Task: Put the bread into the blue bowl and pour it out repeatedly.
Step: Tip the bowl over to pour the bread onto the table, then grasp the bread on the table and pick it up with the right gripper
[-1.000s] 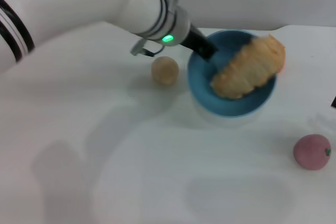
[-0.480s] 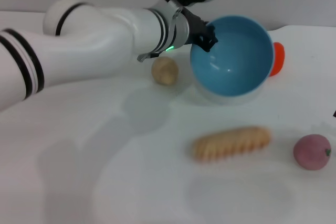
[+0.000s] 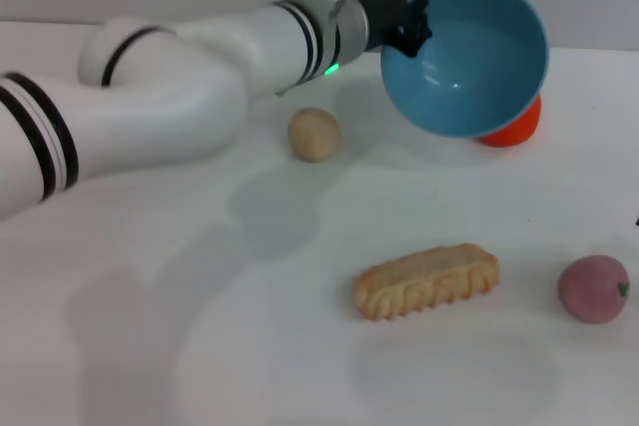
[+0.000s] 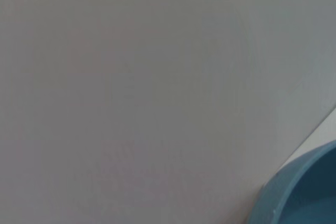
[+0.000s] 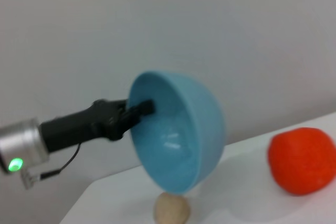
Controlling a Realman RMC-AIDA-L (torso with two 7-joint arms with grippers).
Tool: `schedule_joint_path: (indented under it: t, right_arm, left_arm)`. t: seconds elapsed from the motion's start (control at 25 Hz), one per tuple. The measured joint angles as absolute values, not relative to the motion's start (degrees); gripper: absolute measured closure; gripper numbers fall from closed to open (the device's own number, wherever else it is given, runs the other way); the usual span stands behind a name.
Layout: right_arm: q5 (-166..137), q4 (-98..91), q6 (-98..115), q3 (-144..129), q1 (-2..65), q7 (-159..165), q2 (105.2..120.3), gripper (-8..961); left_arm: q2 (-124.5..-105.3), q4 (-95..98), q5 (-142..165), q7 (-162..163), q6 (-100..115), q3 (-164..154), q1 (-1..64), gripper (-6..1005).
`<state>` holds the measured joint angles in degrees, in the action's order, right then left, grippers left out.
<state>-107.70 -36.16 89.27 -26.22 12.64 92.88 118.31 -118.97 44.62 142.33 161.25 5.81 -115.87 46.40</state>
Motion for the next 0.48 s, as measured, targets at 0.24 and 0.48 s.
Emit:
schedule_joint_path:
  t: [0.24,0.48]
  right_arm:
    - [-107.8,-39.2,96.6,-31.2,15.2,87.1,118.30,508]
    - [-108.4,-49.3,103.4,-36.7,19.8,88.9,118.30,455]
  left_arm:
    - [-118.33,53.3,142.3,161.2,28.8,-99.6,46.5,985]
    - [-117.79,62.4,142.7,160.6,46.3,-87.2,42.8,985]
